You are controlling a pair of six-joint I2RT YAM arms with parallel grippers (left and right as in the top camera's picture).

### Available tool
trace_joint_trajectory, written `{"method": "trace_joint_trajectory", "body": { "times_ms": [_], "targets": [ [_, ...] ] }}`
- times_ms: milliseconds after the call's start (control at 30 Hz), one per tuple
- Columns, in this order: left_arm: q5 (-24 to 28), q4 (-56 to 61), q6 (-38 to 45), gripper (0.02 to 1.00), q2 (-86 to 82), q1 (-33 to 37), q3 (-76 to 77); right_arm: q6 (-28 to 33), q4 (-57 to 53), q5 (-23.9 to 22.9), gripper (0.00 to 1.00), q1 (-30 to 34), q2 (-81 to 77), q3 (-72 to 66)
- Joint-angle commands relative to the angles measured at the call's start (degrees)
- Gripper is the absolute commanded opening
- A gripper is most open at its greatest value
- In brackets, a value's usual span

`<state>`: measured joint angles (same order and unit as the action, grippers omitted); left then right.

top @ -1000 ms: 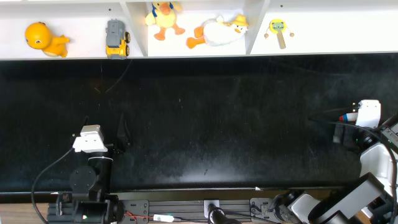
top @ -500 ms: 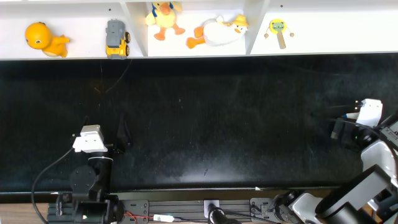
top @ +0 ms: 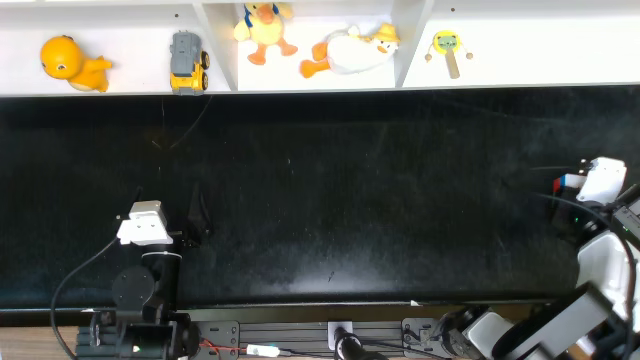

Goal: Store Toys

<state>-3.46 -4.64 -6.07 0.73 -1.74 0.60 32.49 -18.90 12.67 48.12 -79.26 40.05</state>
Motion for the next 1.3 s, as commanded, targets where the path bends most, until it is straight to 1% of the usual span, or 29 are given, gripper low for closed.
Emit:
{"method": "trace_joint_trajectory", "body": {
  "times_ms": [33, 200, 367, 533, 633, 733, 967, 1100, 1300],
  "targets": [
    [0.20, 0.00, -0.87, 0.998, -0.57, 0.50, -0.13, -6.64, 0.28, 0.83, 0.478, -2.89, 6.86, -0.13],
    [0.20, 0.00, -0.87, 0.998, -0.57, 0.50, -0.13, -12.92, -0.17, 0.66, 0.472, -8.57, 8.74, 1.97],
    [0.20, 0.00, -0.87, 0.998, -0.57, 0.50, -0.13, -18.93, -0.61, -1.62, 0.465, -13.53, 5.92, 8.63],
    [0.20, 0.00, -0.87, 0.998, -0.57, 0.50, -0.13, -21.90, -1.05, -2.05, 0.467, -16.31, -0.74, 17.38],
    [0.20, 0.00, -0.87, 0.998, -0.57, 0.50, -0.13, -23.91, -2.32, -3.85, 0.465, -18.16, -6.27, 22.82],
    [0.20, 0.00, -0.87, 0.998, -0.57, 0.50, -0.13, -24.41, -4.42, -5.11, 0.459, -20.20, -11.58, 28.28],
    [0.20, 0.00, -0.87, 0.998, -0.57, 0.50, -0.13, -24.41, -8.96, -5.64, 0.446, -25.73, -21.35, 39.89],
    [0.20, 0.00, -0.87, 0.998, -0.57, 0.50, -0.13, -24.44, -10.38, -8.26, 0.448, -27.28, -24.20, 44.30],
    [0.20, 0.00, -0.87, 0.998, -0.57, 0.50, -0.13, -24.37, -10.73, -9.92, 0.472, -27.58, -26.80, 47.71]
  ]
}}
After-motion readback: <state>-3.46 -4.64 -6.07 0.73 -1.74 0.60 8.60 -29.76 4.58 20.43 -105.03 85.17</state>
